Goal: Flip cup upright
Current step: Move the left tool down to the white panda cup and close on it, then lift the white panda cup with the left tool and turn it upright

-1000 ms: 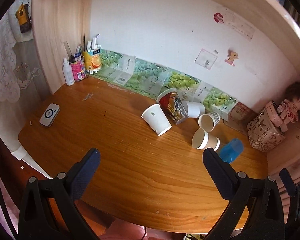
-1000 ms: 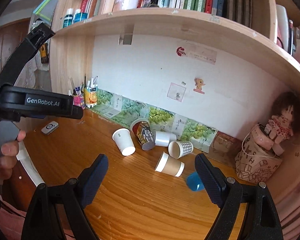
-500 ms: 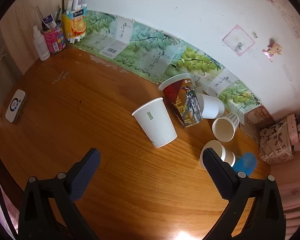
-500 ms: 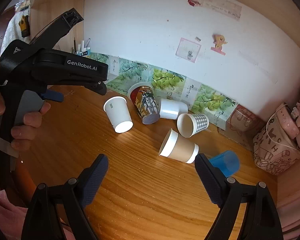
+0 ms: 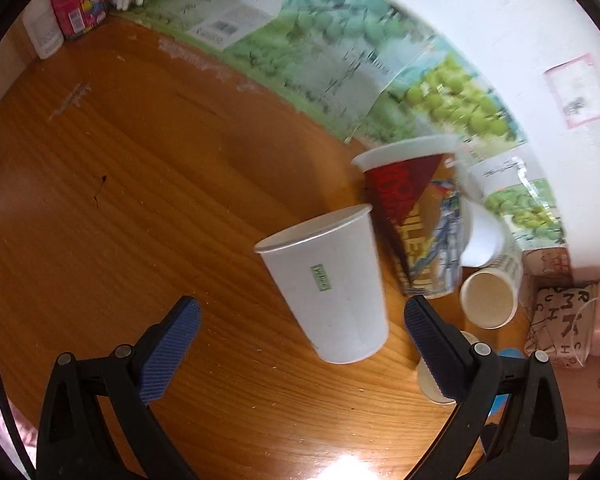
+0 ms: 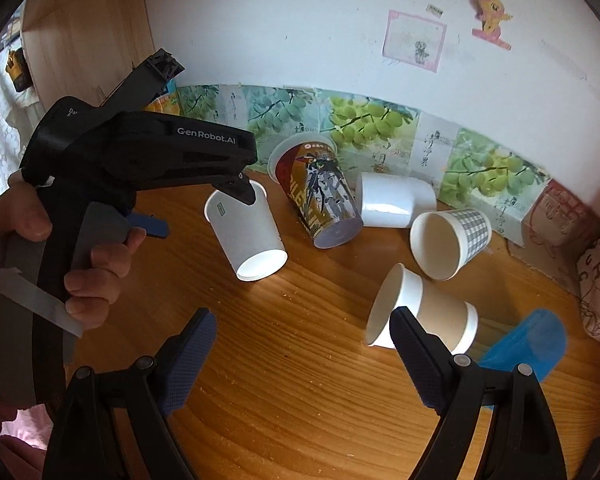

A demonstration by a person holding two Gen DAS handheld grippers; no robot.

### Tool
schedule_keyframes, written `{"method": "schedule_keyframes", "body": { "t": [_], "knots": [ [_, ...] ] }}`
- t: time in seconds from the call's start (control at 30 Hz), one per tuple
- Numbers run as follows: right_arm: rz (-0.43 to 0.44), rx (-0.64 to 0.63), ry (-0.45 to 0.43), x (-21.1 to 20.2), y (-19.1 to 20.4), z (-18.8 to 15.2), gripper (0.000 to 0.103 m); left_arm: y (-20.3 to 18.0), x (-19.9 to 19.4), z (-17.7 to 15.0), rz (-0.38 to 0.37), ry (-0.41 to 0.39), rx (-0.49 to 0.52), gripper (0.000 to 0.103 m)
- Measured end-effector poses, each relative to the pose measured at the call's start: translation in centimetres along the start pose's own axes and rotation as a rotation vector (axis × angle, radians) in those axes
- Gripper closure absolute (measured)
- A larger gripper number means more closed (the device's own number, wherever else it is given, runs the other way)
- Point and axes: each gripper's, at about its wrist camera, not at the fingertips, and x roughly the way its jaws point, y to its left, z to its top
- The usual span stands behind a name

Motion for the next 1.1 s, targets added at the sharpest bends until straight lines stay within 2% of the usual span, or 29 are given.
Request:
{"method": "schedule_keyframes", "body": {
  "t": [0.13,0.27,0.53,0.6,0.73,1.1],
  "knots": [
    [0.017,0.031,0.023,1.8,-0.6,0.2,0.014,0.5,1.7,0.5,-0.031,0.069,-0.038,0.004],
    [0.041,0.057,0.049,3.0,-1.2,0.3,0.014,0.5,2.5,0.9,-0.034,0.082,-0.037,0.006],
    [0.023,0.074,0.065,3.8,-1.6,0.9,0.014,0.4,3.4,1.5,-0.042,0.137,-0.006,0.026],
    [0.025,0.08,0.062,3.6,-1.5,0.8,0.014,0.6,3.9,1.5,-0.059,0.16,-0.008,0.036],
    [0.021,0.106,0.055,3.0,-1.7,0.4,0.014,0.7,4.2,1.4,-0.064,0.198,0.017,0.036],
    [0.0,0.16,0.046,0.4,-1.8,-2.4,0.014,1.2,3.0,-1.7,-0.048,0.203,0.071,0.036]
  ]
}}
